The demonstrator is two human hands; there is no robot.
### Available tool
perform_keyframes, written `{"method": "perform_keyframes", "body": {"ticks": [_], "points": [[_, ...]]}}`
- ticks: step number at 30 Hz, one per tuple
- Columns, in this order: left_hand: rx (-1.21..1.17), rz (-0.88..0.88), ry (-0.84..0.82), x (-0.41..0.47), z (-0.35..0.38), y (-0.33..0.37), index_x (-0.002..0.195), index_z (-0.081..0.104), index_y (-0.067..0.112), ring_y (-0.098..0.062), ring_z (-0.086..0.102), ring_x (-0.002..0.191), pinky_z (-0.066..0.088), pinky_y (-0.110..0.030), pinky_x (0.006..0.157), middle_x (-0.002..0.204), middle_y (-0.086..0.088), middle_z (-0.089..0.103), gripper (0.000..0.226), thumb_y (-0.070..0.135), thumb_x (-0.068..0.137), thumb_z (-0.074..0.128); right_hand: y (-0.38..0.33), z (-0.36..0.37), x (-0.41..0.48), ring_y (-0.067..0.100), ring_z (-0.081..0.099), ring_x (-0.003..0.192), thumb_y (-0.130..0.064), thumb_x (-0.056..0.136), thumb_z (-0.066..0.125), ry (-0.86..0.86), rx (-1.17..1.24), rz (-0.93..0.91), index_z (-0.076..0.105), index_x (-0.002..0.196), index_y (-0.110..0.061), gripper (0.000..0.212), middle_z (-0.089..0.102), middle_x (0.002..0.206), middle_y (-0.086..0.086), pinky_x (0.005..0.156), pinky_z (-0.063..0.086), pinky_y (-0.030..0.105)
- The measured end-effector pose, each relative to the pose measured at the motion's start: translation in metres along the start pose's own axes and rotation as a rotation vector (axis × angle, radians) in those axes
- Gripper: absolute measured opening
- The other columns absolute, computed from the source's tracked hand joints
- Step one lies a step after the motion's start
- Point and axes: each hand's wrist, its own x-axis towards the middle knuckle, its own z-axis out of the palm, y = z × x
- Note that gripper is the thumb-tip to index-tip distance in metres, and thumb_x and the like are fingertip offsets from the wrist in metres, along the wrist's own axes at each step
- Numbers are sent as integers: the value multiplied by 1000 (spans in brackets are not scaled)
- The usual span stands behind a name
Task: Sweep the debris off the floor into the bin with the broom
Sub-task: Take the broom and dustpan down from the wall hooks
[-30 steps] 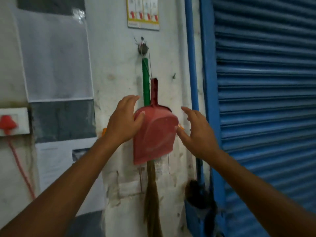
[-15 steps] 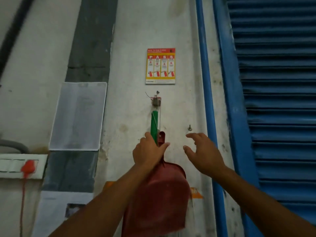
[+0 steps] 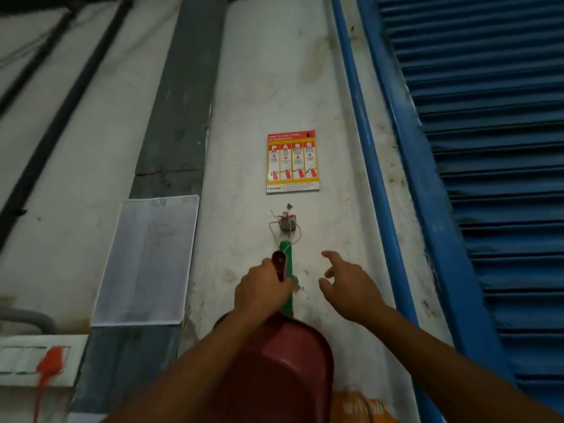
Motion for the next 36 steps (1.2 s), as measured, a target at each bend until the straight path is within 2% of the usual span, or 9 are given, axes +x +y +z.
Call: {"method": "perform_keyframes", "body": {"ticks": [5,11,15,18,22,25,30,33,36], "points": [[71,14,120,39,-59,-15,108,55,16,-24,53,81,42,-33,69,95,-4,59,27,35,89,59,-4,3,31,14,67,84,-31,99,54,28,9,13,39,146,-24,50,73,100,0,78,57,28],[81,114,181,92,-108,-14,106,56,19,-28,56,87,40,-33,70,103,-9,65,24,33,88,62,-17,20,58,14,66,97,-40,95,59,-111,32,74,58,131,-21,40,70,117,1,90,55,35],[74,164,181,123,-122,-5,114,59,17,-24,56,88,43,-33,72,105,-7,64,31,34,89,67,-29,38,69,14,67,89,-55,90,61,-201,40,104,60,127,-14,56,68,115,5,84,58,34],[-8,168,187,139,-123,0,119,60,15,-24,60,90,48,-35,75,106,-6,65,37,33,89,71,-36,48,74,14,69,74,-61,82,67,-298,47,203,57,118,-12,62,64,92,1,73,62,32],[-69,150,253,156,-125,8,109,60,15,-16,64,58,49,-30,57,91,-3,65,29,34,89,72,-41,52,74,12,66,64,-44,84,75,-395,200,304,45,108,-14,49,61,100,6,60,60,24],[-137,100,315,170,-126,15,102,59,15,-19,69,49,61,-37,66,82,-5,68,27,35,89,72,-44,52,76,12,64,64,-37,87,74,-393,273,360,42,109,-13,45,60,100,7,61,59,24],[-70,62,382,187,-131,14,110,62,11,-27,70,82,54,-35,71,96,-9,70,40,41,86,74,-43,50,79,13,63,63,-36,92,68,-300,289,372,44,109,-14,37,63,110,10,61,59,24],[-65,34,354,187,-132,4,109,61,7,-22,65,67,46,-32,62,81,-8,66,40,38,87,74,-43,42,84,15,66,66,-38,93,66,-253,276,374,45,107,-14,35,65,104,9,71,62,31],[-46,20,306,181,-130,-8,110,62,4,-30,68,81,50,-35,67,93,-14,68,42,35,85,75,-45,31,85,12,64,55,-40,94,63,-250,298,390,45,108,-14,35,62,93,6,57,58,24]]}}
